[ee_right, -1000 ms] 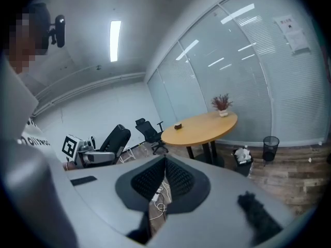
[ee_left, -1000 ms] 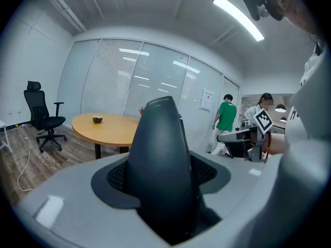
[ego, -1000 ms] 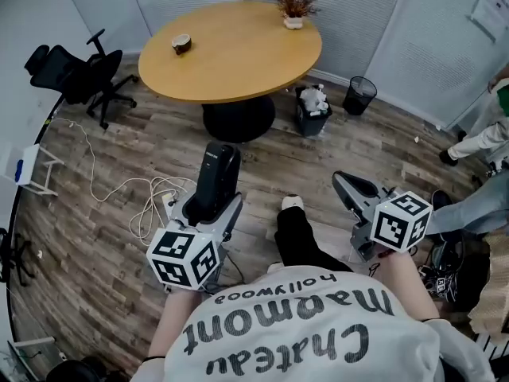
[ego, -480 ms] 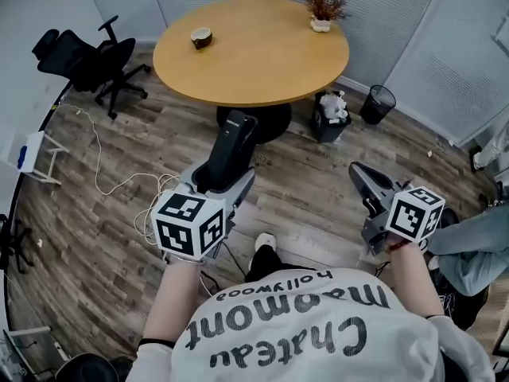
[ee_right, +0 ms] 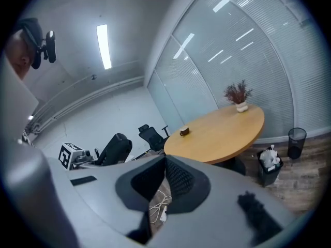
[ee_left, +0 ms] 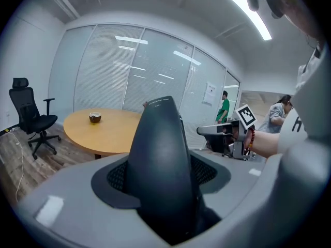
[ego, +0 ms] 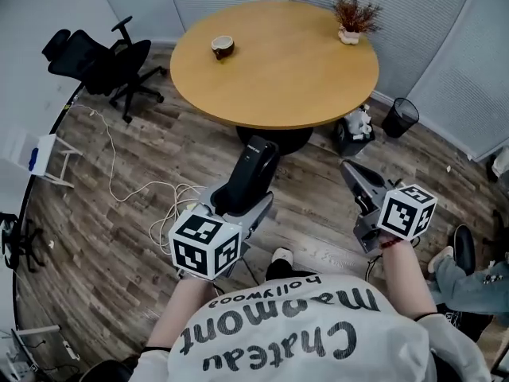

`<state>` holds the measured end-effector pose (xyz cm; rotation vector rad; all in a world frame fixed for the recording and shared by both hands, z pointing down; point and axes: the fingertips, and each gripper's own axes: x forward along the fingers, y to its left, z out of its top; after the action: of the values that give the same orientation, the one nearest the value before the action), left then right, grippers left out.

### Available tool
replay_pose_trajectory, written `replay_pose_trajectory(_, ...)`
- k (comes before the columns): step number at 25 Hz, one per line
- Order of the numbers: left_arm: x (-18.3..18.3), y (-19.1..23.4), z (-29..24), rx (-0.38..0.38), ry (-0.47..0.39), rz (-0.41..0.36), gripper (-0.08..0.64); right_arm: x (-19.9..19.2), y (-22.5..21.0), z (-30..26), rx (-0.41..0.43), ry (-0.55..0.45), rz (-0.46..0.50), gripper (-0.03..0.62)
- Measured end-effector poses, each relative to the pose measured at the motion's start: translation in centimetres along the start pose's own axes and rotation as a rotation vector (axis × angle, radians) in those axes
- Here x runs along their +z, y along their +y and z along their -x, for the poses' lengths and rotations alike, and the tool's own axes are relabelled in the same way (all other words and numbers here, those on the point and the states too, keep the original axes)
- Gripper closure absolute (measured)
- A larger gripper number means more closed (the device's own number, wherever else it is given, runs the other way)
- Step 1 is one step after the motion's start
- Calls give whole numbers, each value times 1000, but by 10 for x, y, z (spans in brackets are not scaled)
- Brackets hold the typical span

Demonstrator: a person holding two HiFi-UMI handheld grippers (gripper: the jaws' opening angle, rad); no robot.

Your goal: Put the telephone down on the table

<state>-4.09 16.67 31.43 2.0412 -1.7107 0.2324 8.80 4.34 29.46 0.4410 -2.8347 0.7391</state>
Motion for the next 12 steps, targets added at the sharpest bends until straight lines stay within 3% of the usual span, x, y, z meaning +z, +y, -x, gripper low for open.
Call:
replay_pose_trajectory(7,24,29,-7,11,-6,7,265,24,-10,-37,16,-3,-48,577)
replay_pose_trajectory(12,18,41,-4,31,-14,9,265,27,-9,-39,-7,-39,-7,577)
